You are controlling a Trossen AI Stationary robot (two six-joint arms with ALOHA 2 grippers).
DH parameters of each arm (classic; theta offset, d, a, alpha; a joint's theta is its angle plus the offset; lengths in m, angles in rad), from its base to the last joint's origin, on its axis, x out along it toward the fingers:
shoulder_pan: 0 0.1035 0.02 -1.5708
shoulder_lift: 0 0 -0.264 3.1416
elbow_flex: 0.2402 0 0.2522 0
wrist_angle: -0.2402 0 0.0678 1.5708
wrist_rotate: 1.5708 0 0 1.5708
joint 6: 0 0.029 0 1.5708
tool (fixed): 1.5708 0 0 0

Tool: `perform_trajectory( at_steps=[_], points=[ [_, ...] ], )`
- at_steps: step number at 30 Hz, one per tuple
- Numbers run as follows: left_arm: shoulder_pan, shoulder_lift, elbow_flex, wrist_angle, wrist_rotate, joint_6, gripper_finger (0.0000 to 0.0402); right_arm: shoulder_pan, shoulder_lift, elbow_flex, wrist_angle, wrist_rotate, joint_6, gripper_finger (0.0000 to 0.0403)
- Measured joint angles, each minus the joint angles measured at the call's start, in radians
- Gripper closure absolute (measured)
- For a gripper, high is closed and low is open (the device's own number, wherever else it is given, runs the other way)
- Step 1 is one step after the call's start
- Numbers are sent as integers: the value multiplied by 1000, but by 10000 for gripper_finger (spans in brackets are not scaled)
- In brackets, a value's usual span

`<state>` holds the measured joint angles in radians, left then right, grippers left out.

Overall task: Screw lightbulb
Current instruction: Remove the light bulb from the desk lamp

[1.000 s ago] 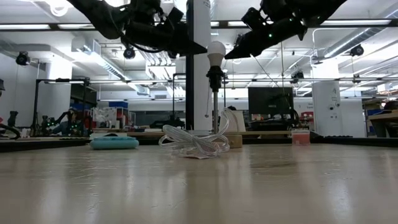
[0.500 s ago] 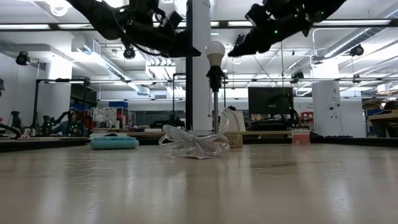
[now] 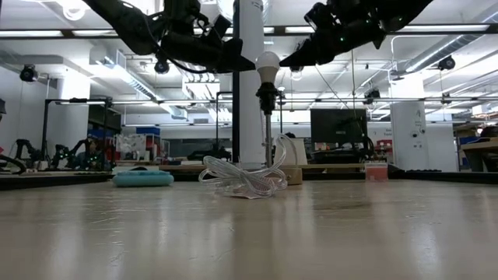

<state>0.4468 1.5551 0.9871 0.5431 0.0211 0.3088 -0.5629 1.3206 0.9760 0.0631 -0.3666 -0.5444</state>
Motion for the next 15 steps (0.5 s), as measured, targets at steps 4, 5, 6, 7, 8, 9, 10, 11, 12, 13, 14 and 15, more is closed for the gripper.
perform_trajectory(
  at_steps=[4, 5, 6, 7, 8, 9, 10, 11, 12, 13, 14, 15],
  points=[
    [-3, -2, 0, -10, 3, 0, 401, -2, 3, 0, 2, 30, 0, 403],
    [-3, -2, 0, -13, 4, -2, 401, -3, 3, 0, 2, 37, 1, 403],
    [-4, -3, 0, -17, 5, -4, 401, -3, 3, 0, 2, 48, 0, 403],
    [-5, -4, 0, -20, 9, -5, 401, -4, 3, 0, 1, 55, 0, 403],
    [-6, -4, 0, -21, 13, -6, 401, -6, 3, 0, -2, 57, 1, 403],
    [-8, -5, 0, -22, 16, -6, 401, -8, 3, 0, -3, 60, 1, 403],
    [-9, -8, 0, -26, 21, -6, 401, -9, 3, 0, -5, 64, 1, 403],
    [-10, -10, 0, -31, 27, -6, 401, -10, 3, 0, -5, 70, 1, 403],
    [-12, -12, 0, -36, 32, -6, 401, -11, 3, 0, -5, 76, 1, 403],
    [-13, -15, 0, -40, 34, -4, 401, -11, 3, 0, -4, 78, 4, 403],
    [-14, -17, 0, -46, 36, -4, 401, -12, 4, 0, -5, 78, 5, 403],
    [-14, -19, 0, -48, 37, -4, 401, -12, 4, 0, -5, 78, 8, 403]
  ],
)
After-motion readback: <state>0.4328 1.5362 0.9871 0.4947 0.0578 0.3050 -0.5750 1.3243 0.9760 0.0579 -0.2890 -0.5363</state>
